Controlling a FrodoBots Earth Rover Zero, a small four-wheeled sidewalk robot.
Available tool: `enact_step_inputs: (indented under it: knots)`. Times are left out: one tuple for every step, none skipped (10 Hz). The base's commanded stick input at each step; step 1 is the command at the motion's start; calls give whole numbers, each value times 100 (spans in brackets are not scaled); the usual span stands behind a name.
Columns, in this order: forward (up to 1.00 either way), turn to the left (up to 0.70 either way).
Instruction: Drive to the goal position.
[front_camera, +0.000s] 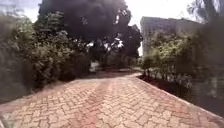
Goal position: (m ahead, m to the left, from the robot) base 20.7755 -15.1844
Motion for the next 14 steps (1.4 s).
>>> enact_step_inputs:
  knots:
    - [70,0]
    - [70,0]
    - [70,0]
    - [70,0]
    - [70,0]
    - [70,0]
    - [70,0]
    - [70,0]
    - [70,0]
    - [70,0]
    - [70,0]
    - [70,0]
    - [70,0]
    - [70,0]
